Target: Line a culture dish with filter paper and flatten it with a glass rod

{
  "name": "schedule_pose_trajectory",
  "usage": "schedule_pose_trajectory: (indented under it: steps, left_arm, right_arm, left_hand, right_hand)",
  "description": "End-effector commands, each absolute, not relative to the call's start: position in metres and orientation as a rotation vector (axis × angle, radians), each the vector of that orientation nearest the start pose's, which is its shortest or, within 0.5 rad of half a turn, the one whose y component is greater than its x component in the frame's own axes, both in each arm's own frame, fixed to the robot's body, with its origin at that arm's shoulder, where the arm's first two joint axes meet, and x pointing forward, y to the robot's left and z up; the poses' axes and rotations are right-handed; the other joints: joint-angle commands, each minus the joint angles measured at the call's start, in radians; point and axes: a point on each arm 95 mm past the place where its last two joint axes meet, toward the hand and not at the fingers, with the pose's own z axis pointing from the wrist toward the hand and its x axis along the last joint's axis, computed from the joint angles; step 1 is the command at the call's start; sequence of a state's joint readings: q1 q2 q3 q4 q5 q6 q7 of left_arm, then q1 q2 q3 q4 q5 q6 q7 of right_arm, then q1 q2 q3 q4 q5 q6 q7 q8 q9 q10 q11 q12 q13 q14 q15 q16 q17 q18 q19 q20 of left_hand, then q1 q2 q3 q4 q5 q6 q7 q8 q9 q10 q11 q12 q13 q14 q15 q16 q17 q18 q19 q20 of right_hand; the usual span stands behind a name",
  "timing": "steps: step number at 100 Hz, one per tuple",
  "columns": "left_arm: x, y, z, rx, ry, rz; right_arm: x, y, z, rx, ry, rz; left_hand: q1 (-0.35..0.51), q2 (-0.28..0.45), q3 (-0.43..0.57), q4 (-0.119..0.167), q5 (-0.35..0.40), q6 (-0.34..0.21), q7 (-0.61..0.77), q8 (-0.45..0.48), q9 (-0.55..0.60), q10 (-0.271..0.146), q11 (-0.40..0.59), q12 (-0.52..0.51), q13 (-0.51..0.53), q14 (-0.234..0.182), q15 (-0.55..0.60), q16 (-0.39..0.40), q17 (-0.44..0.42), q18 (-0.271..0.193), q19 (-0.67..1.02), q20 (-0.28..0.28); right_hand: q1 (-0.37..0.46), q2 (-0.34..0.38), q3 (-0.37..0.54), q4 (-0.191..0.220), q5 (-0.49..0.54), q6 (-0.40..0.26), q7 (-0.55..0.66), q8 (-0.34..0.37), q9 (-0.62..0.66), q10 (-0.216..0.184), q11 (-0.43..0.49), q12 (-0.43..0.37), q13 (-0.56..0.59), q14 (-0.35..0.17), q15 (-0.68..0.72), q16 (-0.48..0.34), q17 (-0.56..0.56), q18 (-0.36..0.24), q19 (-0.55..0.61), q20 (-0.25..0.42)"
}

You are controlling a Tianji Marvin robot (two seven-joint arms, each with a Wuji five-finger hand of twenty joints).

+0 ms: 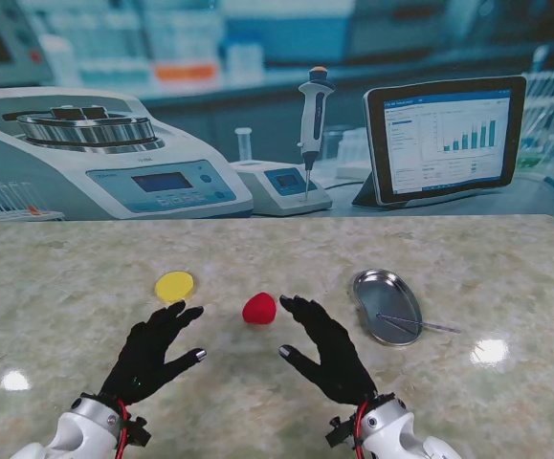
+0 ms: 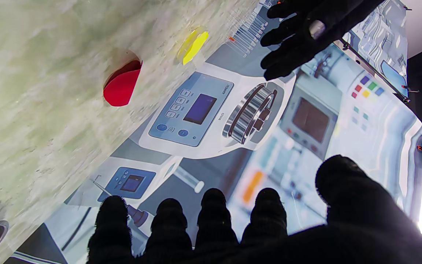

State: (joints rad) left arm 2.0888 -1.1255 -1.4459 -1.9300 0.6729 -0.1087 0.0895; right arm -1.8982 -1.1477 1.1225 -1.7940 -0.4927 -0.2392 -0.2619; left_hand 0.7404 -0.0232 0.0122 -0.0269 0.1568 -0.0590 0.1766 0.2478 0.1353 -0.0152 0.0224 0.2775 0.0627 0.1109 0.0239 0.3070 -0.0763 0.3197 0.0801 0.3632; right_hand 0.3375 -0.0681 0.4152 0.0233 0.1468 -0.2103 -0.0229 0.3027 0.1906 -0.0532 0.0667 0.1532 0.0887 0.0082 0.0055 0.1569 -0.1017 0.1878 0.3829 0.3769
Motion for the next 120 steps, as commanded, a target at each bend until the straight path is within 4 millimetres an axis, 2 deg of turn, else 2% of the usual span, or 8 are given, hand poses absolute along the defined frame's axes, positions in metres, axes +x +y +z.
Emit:
schedule_pose_trajectory:
  steps: [1,20,34,37,45,59,89,120]
  left_arm:
    - [0.283,0.025,-0.321,-1.584,1.226,-1.752]
    - [0.312,0.037,-0.309,-1.535,1.348,-1.655]
    - [0.336,0.048,-0.302,-1.5,1.431,-1.574]
    - [0.342,0.05,-0.301,-1.491,1.436,-1.568]
    - [0.357,0.054,-0.299,-1.469,1.464,-1.54]
    - [0.381,0.062,-0.296,-1.456,1.535,-1.499]
    - [0.434,0.071,-0.299,-1.355,1.692,-1.377]
    - [0.467,0.064,-0.31,-1.378,1.745,-1.22]
  right_arm:
    - [0.274,0.078,-0.345,-1.884,-1.194,-2.424]
    - [0.275,0.077,-0.345,-1.886,-1.177,-2.433]
    - [0.275,0.076,-0.344,-1.886,-1.168,-2.444]
    - [0.276,0.075,-0.344,-1.887,-1.165,-2.447]
    - [0.276,0.075,-0.344,-1.89,-1.158,-2.453]
    - [0.277,0.073,-0.343,-1.896,-1.148,-2.463]
    - [0.277,0.068,-0.341,-1.914,-1.122,-2.487]
    - [0.277,0.066,-0.339,-1.923,-1.104,-2.503]
  left_hand:
    - [0.012,0.017,-0.02,0.02,-0.007,0.008,0.001,0.002,-0.016,-0.012,-0.007,0.018,-0.029,-0.03,0.014,0.015,-0.009,-0.03,-0.007,0.026]
    - [0.019,0.008,-0.018,0.018,-0.003,0.01,0.047,0.017,-0.017,-0.012,0.02,0.084,-0.031,-0.03,0.027,0.065,-0.017,-0.027,0.006,0.064]
    - [0.02,0.005,-0.018,0.017,-0.003,0.004,0.054,0.014,-0.017,-0.013,0.016,0.091,-0.03,-0.032,0.028,0.074,-0.013,-0.028,0.014,0.076]
    - [0.022,0.003,-0.017,0.017,-0.002,0.004,0.056,0.008,-0.015,-0.012,0.014,0.093,-0.03,-0.032,0.03,0.084,-0.022,-0.028,0.03,0.102]
    - [0.021,0.001,-0.017,0.017,-0.001,0.0,0.06,0.008,-0.014,-0.013,0.016,0.097,-0.029,-0.036,0.032,0.09,-0.021,-0.03,0.034,0.112]
    - [0.018,-0.005,-0.016,0.016,-0.002,-0.006,0.096,0.014,-0.017,-0.016,0.032,0.15,-0.03,-0.037,0.044,0.134,-0.027,-0.03,0.051,0.167]
    - [0.012,-0.01,-0.015,0.015,-0.003,-0.015,0.106,0.007,-0.015,-0.024,0.027,0.157,0.003,-0.038,0.056,0.159,0.013,-0.025,0.09,0.216]
    - [0.004,-0.013,-0.015,0.014,-0.005,-0.014,0.094,-0.003,-0.009,-0.024,0.037,0.168,0.017,-0.035,0.059,0.172,0.012,-0.018,0.089,0.229]
  right_hand:
    - [0.014,0.024,-0.02,-0.006,0.004,-0.029,0.013,0.021,-0.022,-0.037,0.009,0.008,-0.007,-0.042,-0.005,0.014,-0.007,-0.026,0.013,0.02]
    - [0.017,0.025,-0.023,-0.006,0.001,-0.029,0.015,0.05,-0.021,-0.035,0.016,0.007,-0.006,-0.042,-0.002,0.014,-0.007,-0.027,0.019,0.02]
    - [0.02,0.024,-0.025,-0.005,0.0,-0.028,0.015,0.067,-0.021,-0.034,0.02,0.006,-0.005,-0.041,0.0,0.015,-0.007,-0.025,0.024,0.021]
    - [0.02,0.024,-0.024,-0.005,0.0,-0.028,0.016,0.071,-0.02,-0.034,0.021,0.006,-0.005,-0.041,0.001,0.015,-0.007,-0.025,0.025,0.021]
    - [0.021,0.024,-0.025,-0.005,0.0,-0.028,0.016,0.08,-0.02,-0.034,0.024,0.006,-0.005,-0.042,0.001,0.014,-0.007,-0.026,0.027,0.02]
    - [0.022,0.025,-0.026,-0.005,-0.002,-0.028,0.016,0.096,-0.02,-0.034,0.027,0.005,-0.004,-0.041,0.004,0.014,-0.007,-0.025,0.031,0.019]
    - [0.024,0.022,-0.028,-0.004,-0.003,-0.029,0.016,0.127,-0.019,-0.034,0.035,0.003,-0.004,-0.041,0.007,0.013,-0.008,-0.024,0.039,0.017]
    - [0.026,0.022,-0.028,-0.004,-0.005,-0.029,0.014,0.15,-0.019,-0.034,0.038,0.001,-0.004,-0.042,0.008,0.012,-0.009,-0.024,0.043,0.012]
